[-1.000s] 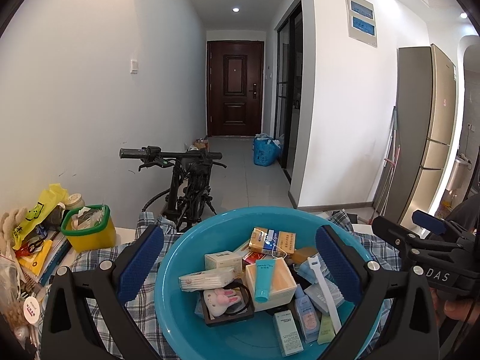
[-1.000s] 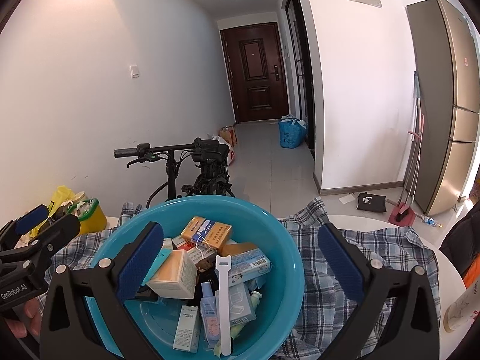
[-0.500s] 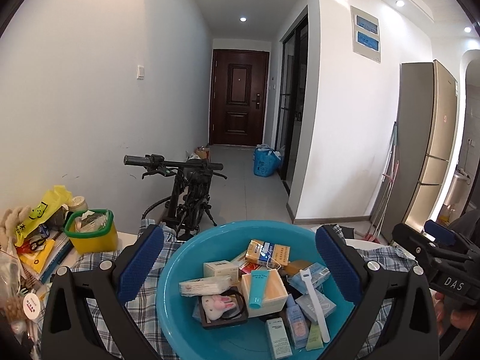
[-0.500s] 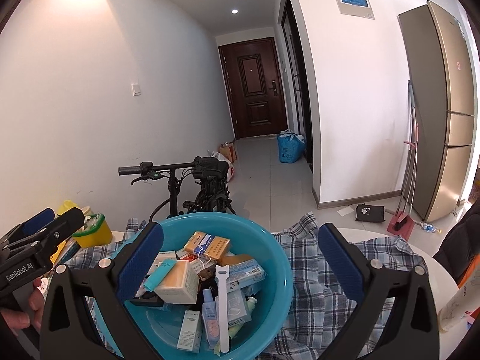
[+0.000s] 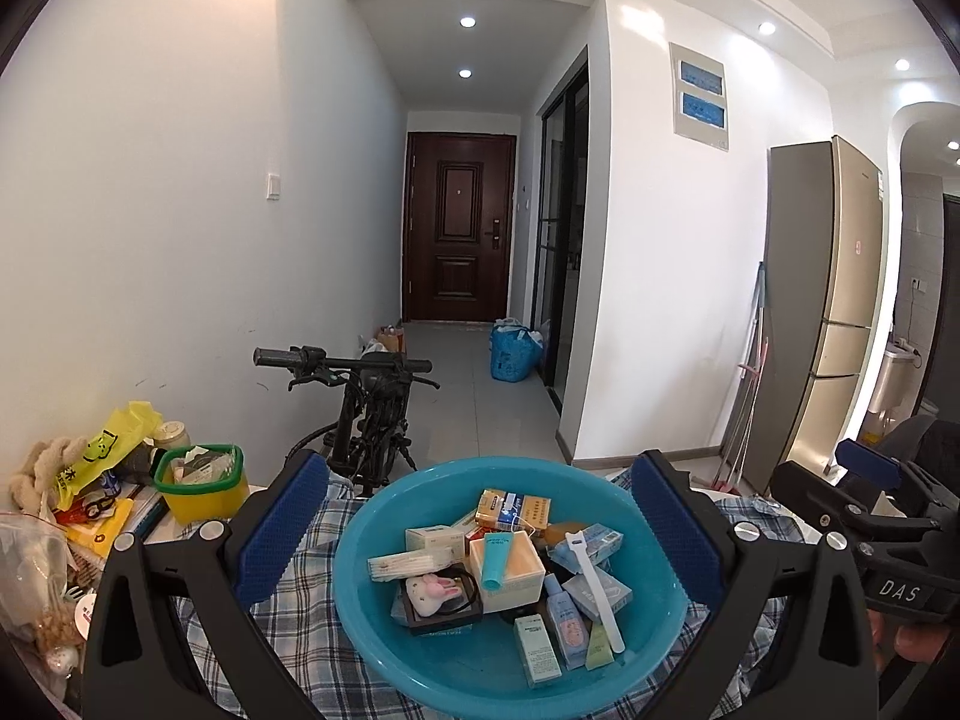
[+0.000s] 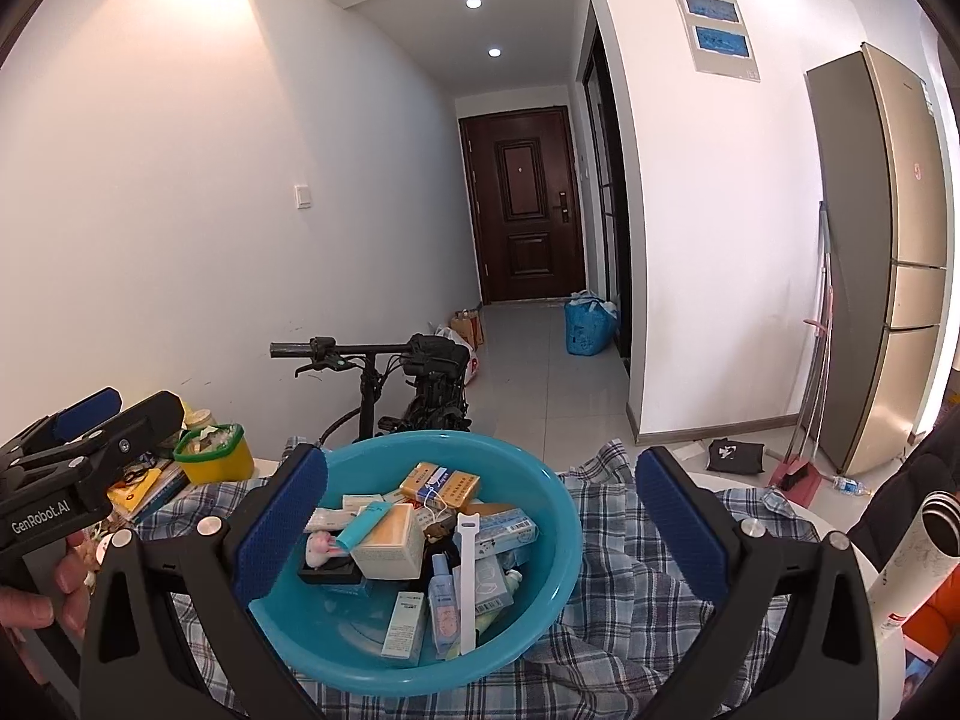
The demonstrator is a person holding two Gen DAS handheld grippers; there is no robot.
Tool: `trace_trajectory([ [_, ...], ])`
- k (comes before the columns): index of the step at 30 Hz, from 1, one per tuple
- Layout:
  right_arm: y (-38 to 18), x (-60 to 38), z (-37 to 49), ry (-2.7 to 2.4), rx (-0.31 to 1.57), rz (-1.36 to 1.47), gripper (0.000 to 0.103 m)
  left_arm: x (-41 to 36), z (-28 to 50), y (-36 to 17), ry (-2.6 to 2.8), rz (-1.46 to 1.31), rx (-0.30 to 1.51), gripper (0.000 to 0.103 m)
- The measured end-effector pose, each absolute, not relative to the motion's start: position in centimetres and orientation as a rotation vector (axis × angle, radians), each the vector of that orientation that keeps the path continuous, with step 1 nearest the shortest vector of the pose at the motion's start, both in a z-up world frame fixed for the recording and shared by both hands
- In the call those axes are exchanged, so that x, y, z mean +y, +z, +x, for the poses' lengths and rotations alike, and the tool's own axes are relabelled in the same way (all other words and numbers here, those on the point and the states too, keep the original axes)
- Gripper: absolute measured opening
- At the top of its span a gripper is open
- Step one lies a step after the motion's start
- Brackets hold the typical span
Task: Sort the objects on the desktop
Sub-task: 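Raise both tools up away from the basin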
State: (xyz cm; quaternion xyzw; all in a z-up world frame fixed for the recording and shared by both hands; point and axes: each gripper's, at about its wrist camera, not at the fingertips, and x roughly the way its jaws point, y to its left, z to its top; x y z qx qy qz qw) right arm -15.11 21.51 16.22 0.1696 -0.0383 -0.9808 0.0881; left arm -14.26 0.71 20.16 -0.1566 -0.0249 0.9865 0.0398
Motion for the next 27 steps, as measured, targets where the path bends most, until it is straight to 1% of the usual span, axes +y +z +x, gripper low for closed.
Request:
trace_trajectory([
  [4,17.0,21.0,-12.6,-2.913,-0.075,0.457,0.102,0.4,-11.0,20.6,2.998,-0.445,-0.089,0.103],
  [10,17.5,19.5,-9.0,-2.871,-0.020,0.389,0.102,1.2,-7.2,20.9,2.974,-0.394,-0.028,0.103],
  [15,17.9,19.0,-6.3,-2.855,0.004,0.328,0.102,1.1,-4.4,21.1,2.969,-0.350,-0.023,0.103],
  [22,17.1,18.5,-3.5,-2.857,0.021,0.285,0.102,0.9,-1.0,21.3,3.011,-0.263,0.036,0.103],
  [27,16.3,18.3,-1.6,-2.873,0.061,0.257,0.102,0.4,0.5,20.6,3.007,-0.251,0.018,0.103],
])
